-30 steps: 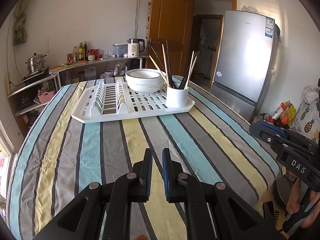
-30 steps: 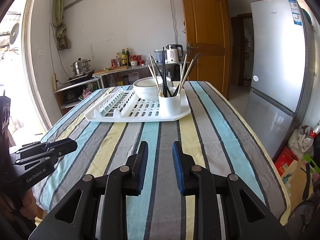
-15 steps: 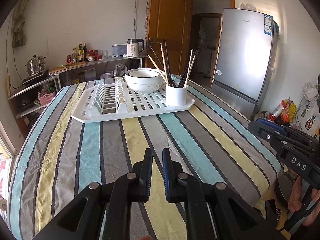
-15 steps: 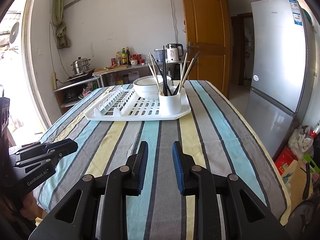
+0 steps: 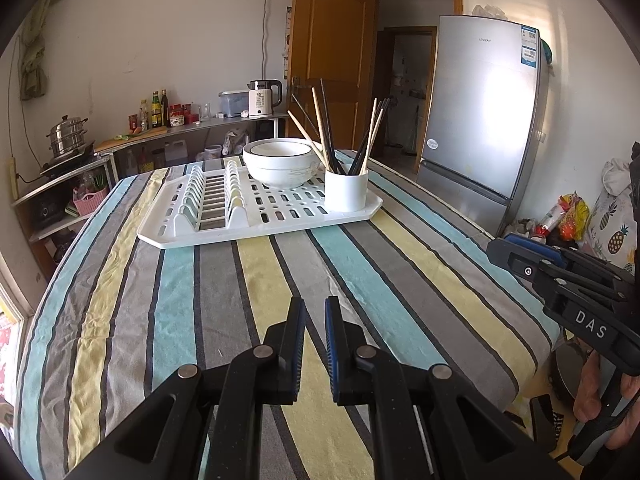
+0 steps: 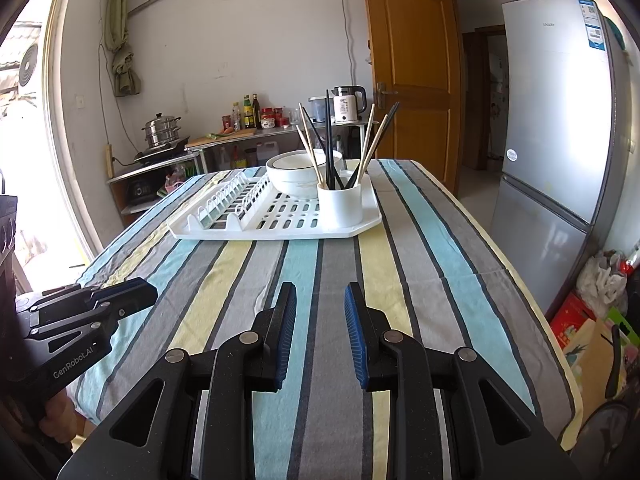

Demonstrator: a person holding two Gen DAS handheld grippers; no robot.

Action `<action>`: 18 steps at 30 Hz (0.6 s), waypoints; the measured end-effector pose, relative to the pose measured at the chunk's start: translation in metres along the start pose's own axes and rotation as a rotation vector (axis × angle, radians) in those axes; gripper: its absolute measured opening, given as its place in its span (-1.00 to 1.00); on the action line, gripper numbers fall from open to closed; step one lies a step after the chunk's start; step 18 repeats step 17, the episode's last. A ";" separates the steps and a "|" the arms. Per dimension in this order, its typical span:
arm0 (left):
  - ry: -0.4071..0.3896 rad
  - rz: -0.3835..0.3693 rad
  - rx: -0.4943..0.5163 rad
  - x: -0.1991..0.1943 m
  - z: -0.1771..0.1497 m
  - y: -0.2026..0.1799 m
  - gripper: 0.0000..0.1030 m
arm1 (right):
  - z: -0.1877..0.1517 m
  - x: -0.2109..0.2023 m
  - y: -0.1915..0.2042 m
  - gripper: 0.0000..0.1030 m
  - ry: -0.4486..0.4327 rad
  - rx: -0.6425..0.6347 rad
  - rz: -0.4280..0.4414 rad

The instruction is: Organize utensils

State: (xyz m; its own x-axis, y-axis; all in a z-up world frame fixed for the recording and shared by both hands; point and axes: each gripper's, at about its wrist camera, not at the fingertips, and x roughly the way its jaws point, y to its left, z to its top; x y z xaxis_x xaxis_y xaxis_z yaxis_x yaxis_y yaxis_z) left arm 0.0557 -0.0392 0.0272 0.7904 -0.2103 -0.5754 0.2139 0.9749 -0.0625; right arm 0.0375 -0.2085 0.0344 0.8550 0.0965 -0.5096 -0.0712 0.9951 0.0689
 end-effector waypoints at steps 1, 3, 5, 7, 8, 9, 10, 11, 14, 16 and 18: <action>-0.001 0.001 0.002 0.000 0.000 0.000 -0.82 | 0.000 0.000 0.000 -0.50 0.000 0.000 0.000; -0.001 -0.003 0.000 0.000 -0.001 0.000 -0.82 | -0.001 0.000 0.000 -0.50 0.000 -0.002 -0.001; 0.000 -0.003 -0.001 0.001 -0.002 -0.001 -0.82 | -0.001 0.000 0.000 -0.50 0.000 -0.002 -0.001; 0.001 -0.002 0.004 0.002 -0.002 -0.002 -0.82 | -0.001 0.000 0.000 -0.50 0.000 -0.001 -0.001; 0.002 -0.003 0.009 0.002 -0.003 -0.003 -0.82 | -0.001 0.000 0.000 -0.50 0.000 -0.002 -0.001; 0.001 0.000 0.015 0.002 -0.003 -0.004 -0.82 | -0.001 0.000 0.000 -0.50 0.000 -0.003 -0.002; 0.001 0.002 0.017 0.002 -0.003 -0.004 -0.82 | -0.001 0.001 0.000 -0.50 0.000 -0.003 -0.003; 0.001 0.000 0.017 0.002 -0.004 -0.005 -0.82 | -0.002 0.001 -0.001 -0.50 0.000 -0.002 -0.003; 0.002 -0.002 0.017 0.002 -0.004 -0.005 -0.80 | -0.002 0.000 -0.002 -0.50 -0.001 -0.003 -0.005; 0.000 -0.006 0.012 0.002 -0.004 -0.005 -0.70 | -0.002 0.000 -0.002 -0.50 -0.001 -0.002 -0.004; 0.000 -0.006 0.011 0.002 -0.004 -0.005 -0.66 | -0.002 0.000 -0.002 -0.50 -0.001 -0.002 -0.004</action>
